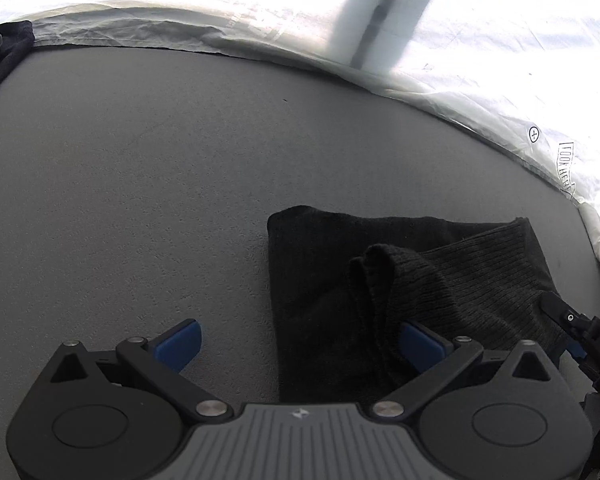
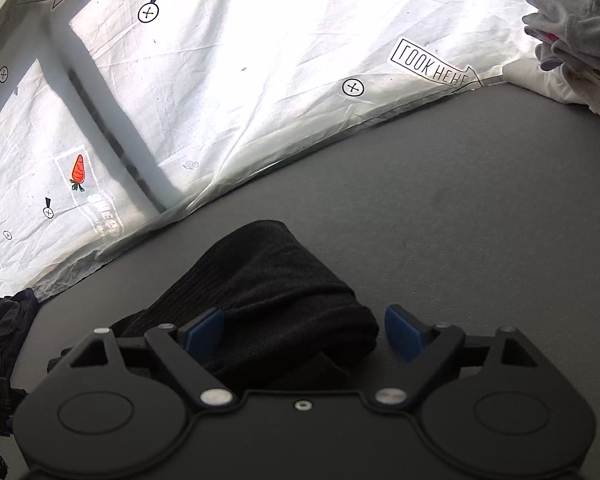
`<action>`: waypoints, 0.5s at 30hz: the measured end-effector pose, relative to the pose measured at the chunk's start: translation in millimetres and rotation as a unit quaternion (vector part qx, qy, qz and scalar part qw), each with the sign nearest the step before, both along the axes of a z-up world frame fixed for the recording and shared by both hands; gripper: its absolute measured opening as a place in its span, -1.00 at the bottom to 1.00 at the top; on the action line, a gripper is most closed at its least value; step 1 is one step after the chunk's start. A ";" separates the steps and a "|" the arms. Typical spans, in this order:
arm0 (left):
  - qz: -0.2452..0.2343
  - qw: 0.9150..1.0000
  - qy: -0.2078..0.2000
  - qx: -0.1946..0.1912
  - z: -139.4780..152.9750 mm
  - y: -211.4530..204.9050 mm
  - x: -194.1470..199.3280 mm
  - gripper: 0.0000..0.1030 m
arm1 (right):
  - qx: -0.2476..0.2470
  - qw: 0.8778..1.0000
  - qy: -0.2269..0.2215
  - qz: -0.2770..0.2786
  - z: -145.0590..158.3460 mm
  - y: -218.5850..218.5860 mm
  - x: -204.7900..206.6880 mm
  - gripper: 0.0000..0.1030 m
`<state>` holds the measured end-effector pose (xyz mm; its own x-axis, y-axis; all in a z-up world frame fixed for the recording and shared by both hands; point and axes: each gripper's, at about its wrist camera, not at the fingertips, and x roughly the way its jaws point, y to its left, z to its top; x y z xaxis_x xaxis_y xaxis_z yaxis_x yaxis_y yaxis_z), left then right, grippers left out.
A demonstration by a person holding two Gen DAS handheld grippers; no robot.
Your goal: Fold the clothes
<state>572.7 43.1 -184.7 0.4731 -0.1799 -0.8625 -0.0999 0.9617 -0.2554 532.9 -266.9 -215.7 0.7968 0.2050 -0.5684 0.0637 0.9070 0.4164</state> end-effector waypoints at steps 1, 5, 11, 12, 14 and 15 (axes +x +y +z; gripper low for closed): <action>-0.004 1.000 -0.004 0.002 -0.9 1.0 -0.1 1.00 | -0.003 1.000 -0.007 -0.007 -1.5 7.1 1.4 0.73; -0.026 0.999 -0.008 0.021 -2.4 -3.9 -1.7 1.00 | -0.010 0.998 -0.032 -0.046 -5.2 26.6 -1.0 0.63; -0.026 0.999 -0.018 0.032 -1.7 -7.8 -4.2 0.98 | 0.009 0.998 -0.028 -0.054 -5.2 31.6 -5.6 -0.17; -0.029 0.999 -0.024 0.035 -0.9 -9.2 -4.4 0.87 | 0.008 0.998 -0.028 -0.058 -4.7 32.9 -7.0 -0.21; -0.074 0.996 -0.050 0.016 5.5 -14.4 -6.4 0.14 | -0.017 0.998 -0.029 -0.060 0.0 41.7 -9.1 -0.36; -0.096 0.993 -0.059 0.022 9.2 -20.3 -5.6 -0.16 | -0.033 0.997 -0.028 -0.061 3.6 47.4 -10.3 -0.37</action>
